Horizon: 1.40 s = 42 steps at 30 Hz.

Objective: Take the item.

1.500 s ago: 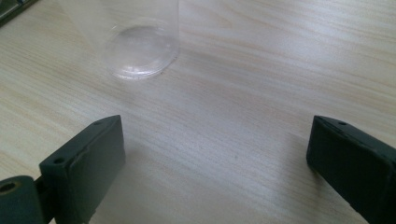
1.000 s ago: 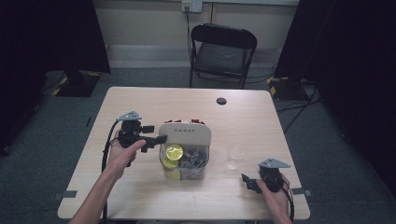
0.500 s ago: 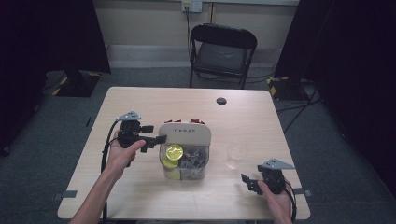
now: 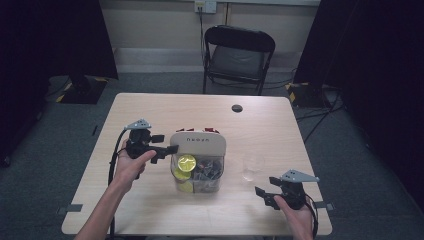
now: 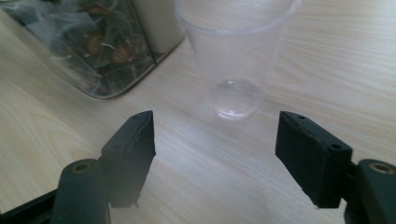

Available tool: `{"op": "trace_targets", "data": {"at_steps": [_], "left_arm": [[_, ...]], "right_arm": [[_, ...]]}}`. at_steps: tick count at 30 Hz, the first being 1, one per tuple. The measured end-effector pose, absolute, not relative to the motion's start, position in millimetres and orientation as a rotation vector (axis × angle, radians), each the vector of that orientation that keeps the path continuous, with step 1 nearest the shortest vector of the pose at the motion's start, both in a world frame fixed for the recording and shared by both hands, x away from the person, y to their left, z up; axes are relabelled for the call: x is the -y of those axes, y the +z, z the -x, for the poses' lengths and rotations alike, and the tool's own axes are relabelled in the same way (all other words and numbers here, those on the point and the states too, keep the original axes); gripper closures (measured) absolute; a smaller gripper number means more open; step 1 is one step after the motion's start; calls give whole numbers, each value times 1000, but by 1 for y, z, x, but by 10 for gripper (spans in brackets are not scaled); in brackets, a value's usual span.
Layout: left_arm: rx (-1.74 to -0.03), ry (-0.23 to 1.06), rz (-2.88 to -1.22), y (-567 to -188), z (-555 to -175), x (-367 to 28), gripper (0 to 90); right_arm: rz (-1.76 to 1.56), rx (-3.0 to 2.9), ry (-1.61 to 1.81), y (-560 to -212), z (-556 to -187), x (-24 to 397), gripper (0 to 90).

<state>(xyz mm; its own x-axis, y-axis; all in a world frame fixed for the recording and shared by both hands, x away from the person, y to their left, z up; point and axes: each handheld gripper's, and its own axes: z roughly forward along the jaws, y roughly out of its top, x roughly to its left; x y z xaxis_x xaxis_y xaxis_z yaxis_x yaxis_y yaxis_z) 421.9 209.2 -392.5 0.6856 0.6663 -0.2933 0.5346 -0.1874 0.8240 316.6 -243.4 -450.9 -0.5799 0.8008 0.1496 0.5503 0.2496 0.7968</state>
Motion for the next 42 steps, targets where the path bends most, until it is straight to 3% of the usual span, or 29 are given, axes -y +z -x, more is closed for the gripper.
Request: {"op": "trace_targets", "data": {"at_steps": [23,42], "left_arm": [[-946,153,-1858,-393,-422,-208,160],[-941,154,-1859,-394,-422,-207,160]], "right_arm": [[-1062,-2295,1481,-418,-313,212,391],[-868,-2386,1590,-401,-340,145,510]]}}
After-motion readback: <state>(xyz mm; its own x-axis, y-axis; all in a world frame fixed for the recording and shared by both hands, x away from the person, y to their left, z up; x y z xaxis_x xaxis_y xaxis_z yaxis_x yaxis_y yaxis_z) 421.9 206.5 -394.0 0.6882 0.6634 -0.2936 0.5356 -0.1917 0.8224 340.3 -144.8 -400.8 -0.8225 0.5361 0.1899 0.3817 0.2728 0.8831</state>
